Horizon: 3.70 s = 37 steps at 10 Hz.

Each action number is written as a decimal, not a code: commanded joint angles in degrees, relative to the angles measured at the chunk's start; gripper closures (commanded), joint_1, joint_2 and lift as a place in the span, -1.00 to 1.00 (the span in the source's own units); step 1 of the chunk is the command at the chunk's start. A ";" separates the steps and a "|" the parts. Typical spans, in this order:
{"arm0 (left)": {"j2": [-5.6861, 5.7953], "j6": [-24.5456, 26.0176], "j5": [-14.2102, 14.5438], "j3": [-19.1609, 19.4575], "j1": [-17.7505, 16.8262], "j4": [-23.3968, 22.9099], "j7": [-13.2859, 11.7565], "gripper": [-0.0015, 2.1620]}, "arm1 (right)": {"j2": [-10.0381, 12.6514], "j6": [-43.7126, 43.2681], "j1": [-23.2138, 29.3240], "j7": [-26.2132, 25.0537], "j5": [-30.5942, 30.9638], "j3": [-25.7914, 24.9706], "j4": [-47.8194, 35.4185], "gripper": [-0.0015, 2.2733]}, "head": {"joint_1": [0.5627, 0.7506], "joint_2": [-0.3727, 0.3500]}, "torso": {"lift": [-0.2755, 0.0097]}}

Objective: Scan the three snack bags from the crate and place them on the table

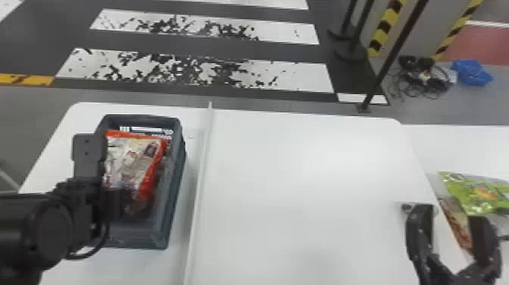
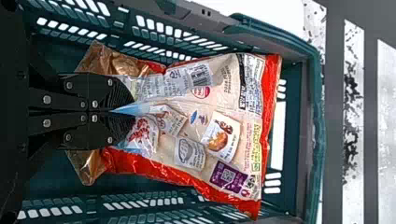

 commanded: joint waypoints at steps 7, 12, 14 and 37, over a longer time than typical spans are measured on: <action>-0.04 -1.73 -0.61 -0.21 6.82 -10.77 2.81 0.98 | 0.35 -5.42 1.17 0.00 0.09 0.27 -0.26 -0.92 | 0.41 -0.25 | 0.67; -0.21 -2.61 -0.61 -1.53 6.12 -9.71 2.02 0.98 | 0.44 -4.36 0.29 -0.09 0.35 0.35 -0.26 -0.92 | 0.41 -0.27 | 0.67; -0.04 -2.61 -2.28 -1.18 6.64 -13.05 2.64 0.98 | 0.44 -3.83 0.12 -0.09 0.35 0.35 -0.35 -0.92 | 0.41 -0.29 | 0.67; -7.92 -41.99 -6.67 -47.76 -11.72 39.51 -27.69 0.82 | 3.16 5.83 0.73 -0.79 -1.23 -6.94 -9.14 -0.92 | 0.41 -0.94 | 0.67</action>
